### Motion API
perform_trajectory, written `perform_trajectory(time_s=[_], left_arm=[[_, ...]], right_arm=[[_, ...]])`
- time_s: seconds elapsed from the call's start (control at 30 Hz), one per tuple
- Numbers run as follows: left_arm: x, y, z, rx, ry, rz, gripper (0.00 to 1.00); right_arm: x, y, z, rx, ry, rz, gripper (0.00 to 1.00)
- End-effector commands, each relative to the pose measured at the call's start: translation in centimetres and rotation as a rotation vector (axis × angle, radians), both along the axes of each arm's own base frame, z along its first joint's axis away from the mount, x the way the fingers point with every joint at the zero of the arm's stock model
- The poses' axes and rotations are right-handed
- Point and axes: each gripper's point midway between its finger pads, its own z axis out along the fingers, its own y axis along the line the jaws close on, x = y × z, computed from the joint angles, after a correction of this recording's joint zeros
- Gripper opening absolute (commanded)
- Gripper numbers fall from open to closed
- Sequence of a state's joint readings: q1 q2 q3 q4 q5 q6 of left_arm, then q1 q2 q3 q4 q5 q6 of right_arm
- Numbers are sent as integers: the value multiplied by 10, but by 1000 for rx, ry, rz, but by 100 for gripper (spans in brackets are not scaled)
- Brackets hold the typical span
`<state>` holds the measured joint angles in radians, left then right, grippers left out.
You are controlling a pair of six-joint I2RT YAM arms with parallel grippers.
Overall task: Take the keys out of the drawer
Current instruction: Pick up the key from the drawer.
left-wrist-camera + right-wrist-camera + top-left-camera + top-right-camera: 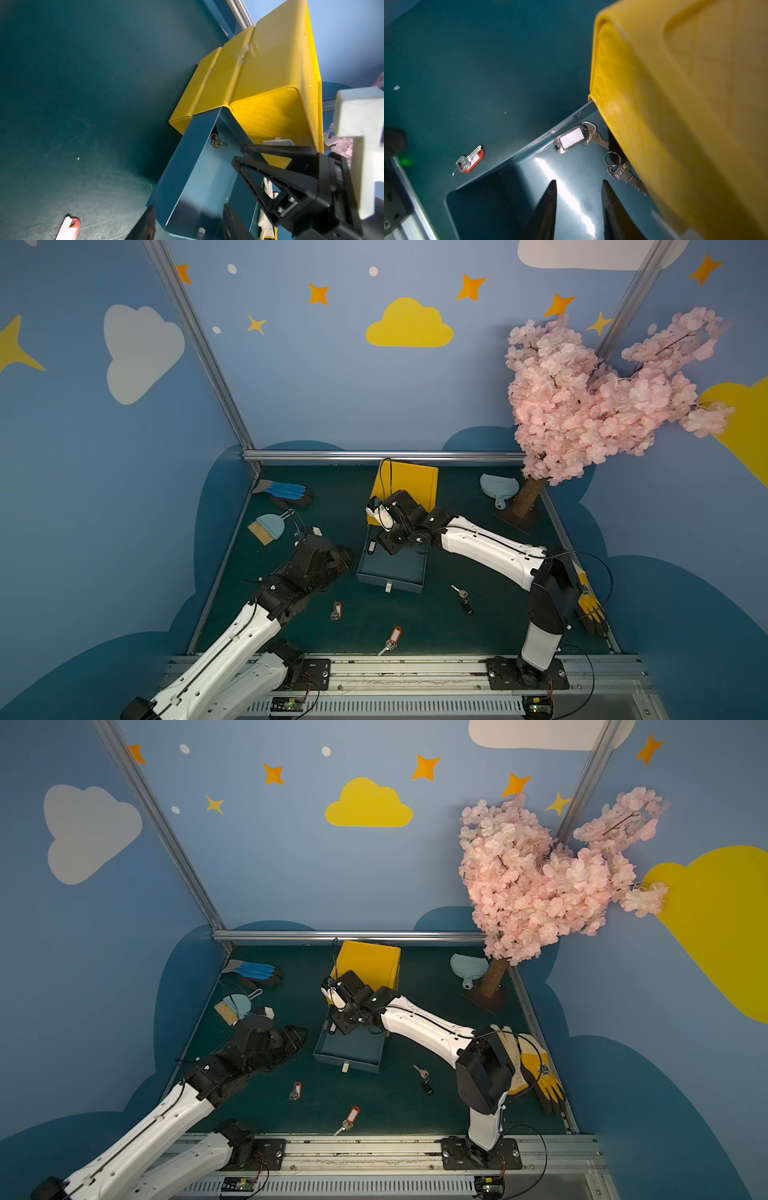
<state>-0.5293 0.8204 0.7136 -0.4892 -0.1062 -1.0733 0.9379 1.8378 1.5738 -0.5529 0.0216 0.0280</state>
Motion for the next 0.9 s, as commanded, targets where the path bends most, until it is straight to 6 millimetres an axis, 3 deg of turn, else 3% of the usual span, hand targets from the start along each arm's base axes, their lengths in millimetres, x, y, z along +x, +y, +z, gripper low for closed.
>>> perform_trajectory(time_s=[0.0,0.33,0.87], left_arm=[[-7,-2,-3,-21,41,-19,53],[-9,4,1,-9,64,-30,53],[-8,2,-1,-17,76,-38,53]], right_arm=[[11,11,4,7,-52,10,37],[25,14,-24,-60,-78,-34,37],[35,14,-46,-149,-160,-96,36]])
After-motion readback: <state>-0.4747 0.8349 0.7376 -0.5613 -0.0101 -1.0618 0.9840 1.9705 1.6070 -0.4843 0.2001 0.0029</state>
